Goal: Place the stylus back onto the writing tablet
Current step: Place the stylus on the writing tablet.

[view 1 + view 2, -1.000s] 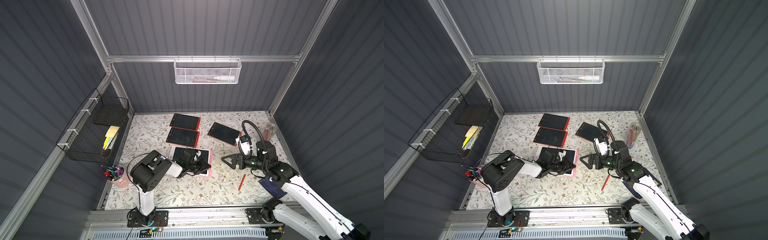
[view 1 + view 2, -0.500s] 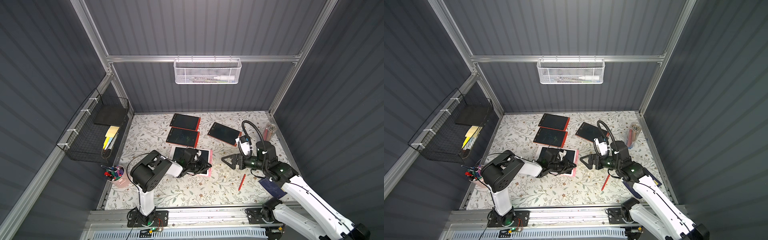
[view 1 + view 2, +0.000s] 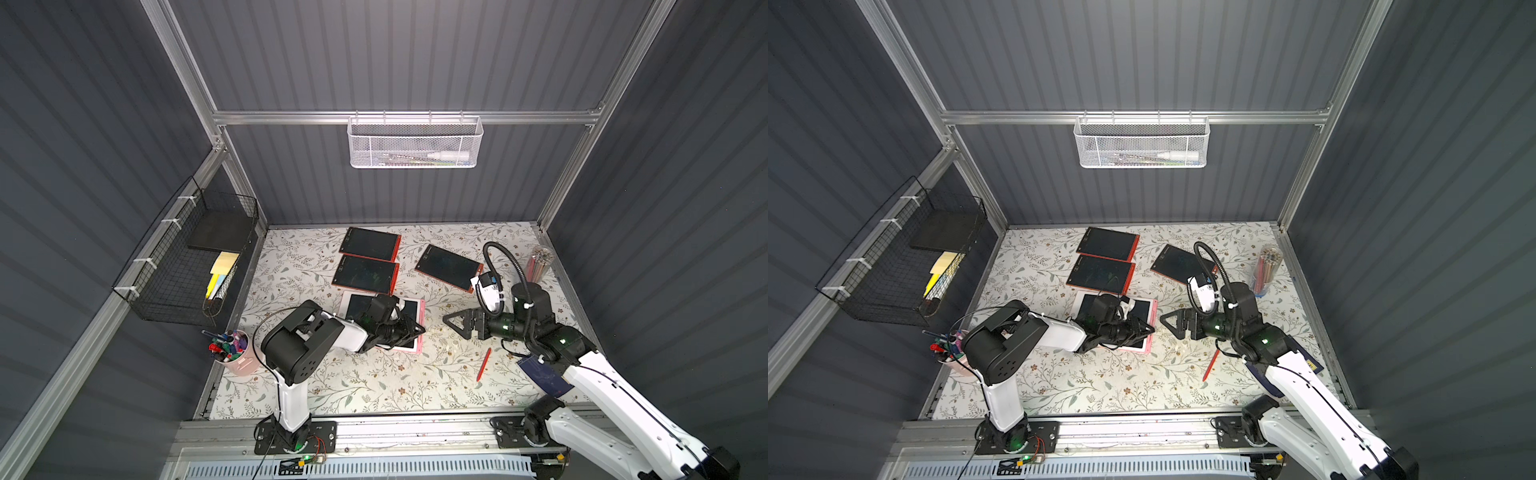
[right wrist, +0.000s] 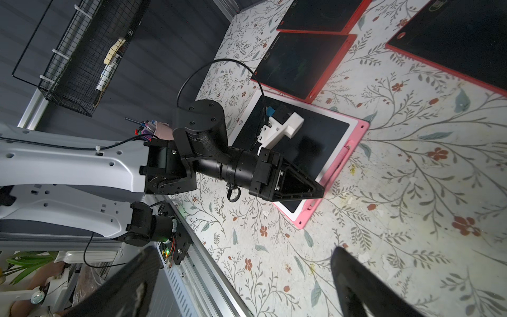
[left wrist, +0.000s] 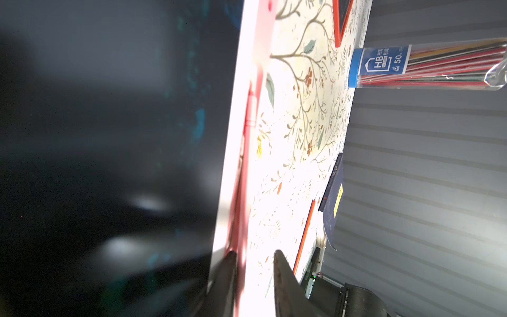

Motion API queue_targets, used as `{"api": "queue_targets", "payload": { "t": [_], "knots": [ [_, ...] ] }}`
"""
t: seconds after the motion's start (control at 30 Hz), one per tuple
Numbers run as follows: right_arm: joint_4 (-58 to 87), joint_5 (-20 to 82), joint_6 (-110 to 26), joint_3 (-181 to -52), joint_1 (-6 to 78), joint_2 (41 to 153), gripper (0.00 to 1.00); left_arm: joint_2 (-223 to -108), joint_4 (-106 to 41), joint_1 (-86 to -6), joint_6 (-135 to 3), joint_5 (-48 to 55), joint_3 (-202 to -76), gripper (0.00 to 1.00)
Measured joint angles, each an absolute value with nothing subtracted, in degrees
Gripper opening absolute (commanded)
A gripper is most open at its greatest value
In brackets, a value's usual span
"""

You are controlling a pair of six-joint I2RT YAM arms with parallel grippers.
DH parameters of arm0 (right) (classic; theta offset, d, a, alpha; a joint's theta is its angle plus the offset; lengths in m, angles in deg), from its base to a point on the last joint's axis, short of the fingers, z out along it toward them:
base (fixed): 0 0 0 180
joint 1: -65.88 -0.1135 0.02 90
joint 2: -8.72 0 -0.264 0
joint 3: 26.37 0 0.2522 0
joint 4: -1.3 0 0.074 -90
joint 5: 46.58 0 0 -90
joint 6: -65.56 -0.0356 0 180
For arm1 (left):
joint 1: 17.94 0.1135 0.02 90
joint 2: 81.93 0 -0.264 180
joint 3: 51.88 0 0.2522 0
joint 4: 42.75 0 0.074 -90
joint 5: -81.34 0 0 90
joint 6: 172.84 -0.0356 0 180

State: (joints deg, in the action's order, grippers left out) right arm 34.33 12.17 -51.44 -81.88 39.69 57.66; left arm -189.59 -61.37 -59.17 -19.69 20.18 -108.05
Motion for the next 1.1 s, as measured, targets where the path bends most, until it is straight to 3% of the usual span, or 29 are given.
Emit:
{"api": "queue_targets", "payload": {
  "t": [1.1],
  "knots": [
    [34.3,12.2,-51.5,-81.6,39.7,57.4,0.97,-188.5,-49.4,-57.6,-27.5,13.8,-113.4,0.25]
  ]
}}
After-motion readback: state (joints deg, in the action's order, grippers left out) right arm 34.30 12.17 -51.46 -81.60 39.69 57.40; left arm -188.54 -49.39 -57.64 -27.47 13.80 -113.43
